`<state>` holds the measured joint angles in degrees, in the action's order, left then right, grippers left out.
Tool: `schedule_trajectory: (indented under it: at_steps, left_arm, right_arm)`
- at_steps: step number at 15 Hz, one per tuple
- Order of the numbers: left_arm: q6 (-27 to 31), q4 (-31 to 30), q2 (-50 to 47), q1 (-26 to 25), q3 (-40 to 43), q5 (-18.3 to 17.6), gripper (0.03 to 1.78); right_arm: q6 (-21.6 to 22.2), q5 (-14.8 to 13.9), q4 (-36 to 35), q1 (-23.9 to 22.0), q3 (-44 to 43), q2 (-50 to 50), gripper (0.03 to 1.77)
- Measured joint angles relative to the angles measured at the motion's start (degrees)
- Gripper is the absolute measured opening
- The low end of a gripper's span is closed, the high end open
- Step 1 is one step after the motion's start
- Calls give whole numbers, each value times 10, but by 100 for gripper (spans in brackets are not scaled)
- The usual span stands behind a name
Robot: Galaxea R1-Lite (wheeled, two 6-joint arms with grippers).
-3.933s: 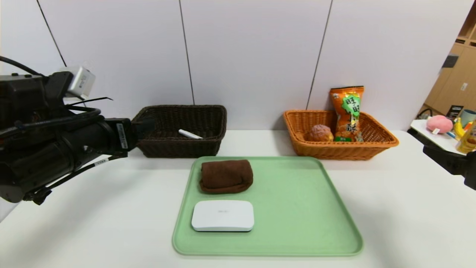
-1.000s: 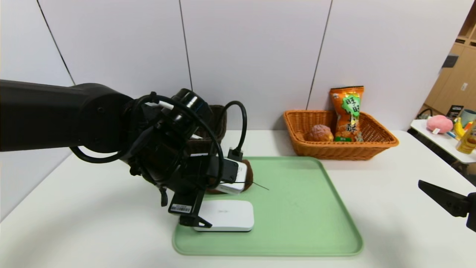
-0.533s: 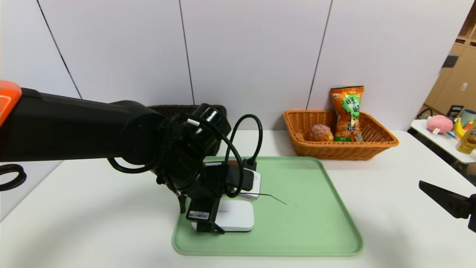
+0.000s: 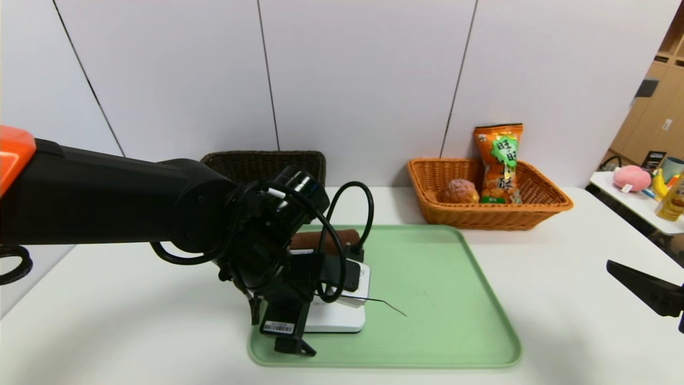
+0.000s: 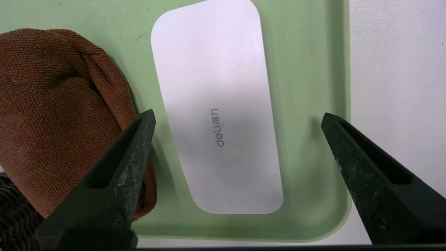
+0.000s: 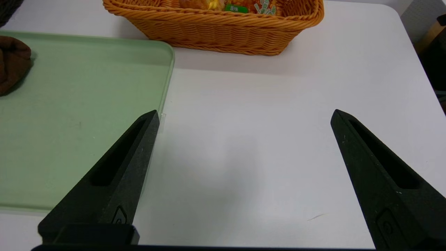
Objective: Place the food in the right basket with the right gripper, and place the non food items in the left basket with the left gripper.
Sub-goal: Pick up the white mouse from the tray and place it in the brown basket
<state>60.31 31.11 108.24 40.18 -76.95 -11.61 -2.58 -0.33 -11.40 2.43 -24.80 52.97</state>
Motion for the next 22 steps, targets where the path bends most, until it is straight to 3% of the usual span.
schedule_trajectory:
  at_steps: [22]
  left_arm:
    - [-61,-18,38,-5,-2,-15,169]
  right_arm:
    - [1,14,5,0,-1,-18,170]
